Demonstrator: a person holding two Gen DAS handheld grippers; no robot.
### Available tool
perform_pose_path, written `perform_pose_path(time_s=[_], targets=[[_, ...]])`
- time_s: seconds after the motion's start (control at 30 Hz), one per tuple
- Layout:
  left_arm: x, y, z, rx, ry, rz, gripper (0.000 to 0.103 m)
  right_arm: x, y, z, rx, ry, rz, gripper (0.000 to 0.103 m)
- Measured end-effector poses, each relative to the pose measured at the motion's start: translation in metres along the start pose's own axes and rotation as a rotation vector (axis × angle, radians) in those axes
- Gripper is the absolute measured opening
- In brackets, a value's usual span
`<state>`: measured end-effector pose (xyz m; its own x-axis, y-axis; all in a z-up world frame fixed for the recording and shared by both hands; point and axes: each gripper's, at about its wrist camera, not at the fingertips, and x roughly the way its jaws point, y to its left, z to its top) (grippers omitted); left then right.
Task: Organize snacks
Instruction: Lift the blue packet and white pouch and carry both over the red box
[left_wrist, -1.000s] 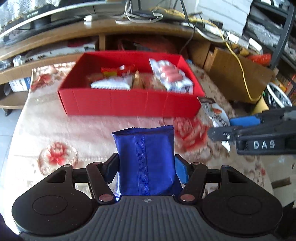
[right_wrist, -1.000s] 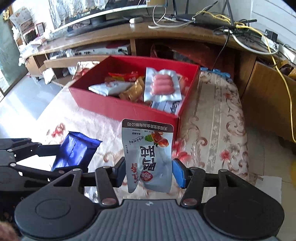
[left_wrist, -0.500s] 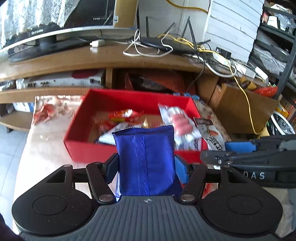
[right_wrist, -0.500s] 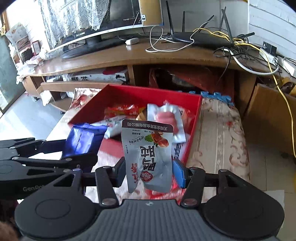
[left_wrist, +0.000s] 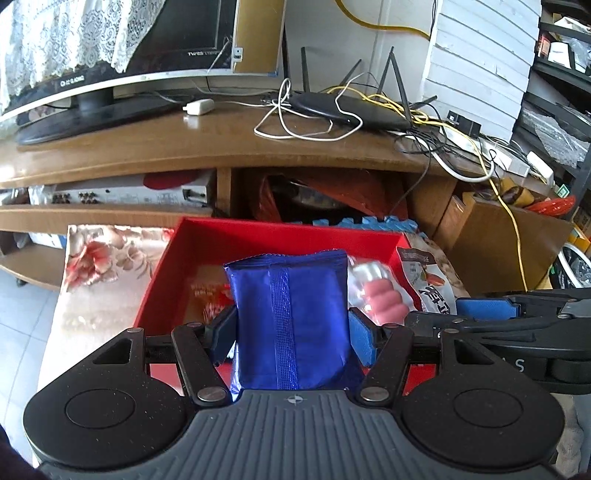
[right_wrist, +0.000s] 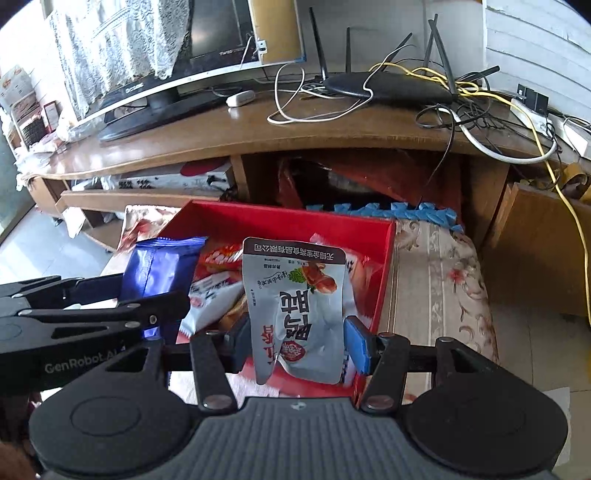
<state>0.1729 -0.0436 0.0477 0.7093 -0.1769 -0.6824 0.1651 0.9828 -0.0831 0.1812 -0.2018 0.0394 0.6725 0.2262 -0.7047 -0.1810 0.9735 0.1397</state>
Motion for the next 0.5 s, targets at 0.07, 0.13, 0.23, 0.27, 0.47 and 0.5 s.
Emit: perform_pose_path(time_s=[0.07,0.13,0.23,0.27,0.47,0.5], targets=[[0.004,0.001,0.004,0.000,-0.001,0.004,0.069,0.005,-0.001,0.005,0.005,-0.004,-0.006,0.062],[0.009,0.002,0.006,0.000,0.001,0.007,0.069,0.009,-0.002,0.008,0.010,-0.004,-0.010,0.062],[0.015,0.003,0.010,0.002,0.006,0.013,0.069,0.017,-0.003,0.012,0.014,-0.002,-0.018,0.062],[0.017,0.003,0.011,0.003,0.007,0.015,0.069,0.020,-0.003,0.014,0.015,-0.002,-0.021,0.062],[0.028,0.004,0.015,0.006,0.016,0.025,0.069,0.032,-0.004,0.020,0.022,0.007,-0.038,0.062],[0.030,0.005,0.016,0.006,0.018,0.027,0.069,0.034,-0.004,0.021,0.023,0.008,-0.041,0.062]])
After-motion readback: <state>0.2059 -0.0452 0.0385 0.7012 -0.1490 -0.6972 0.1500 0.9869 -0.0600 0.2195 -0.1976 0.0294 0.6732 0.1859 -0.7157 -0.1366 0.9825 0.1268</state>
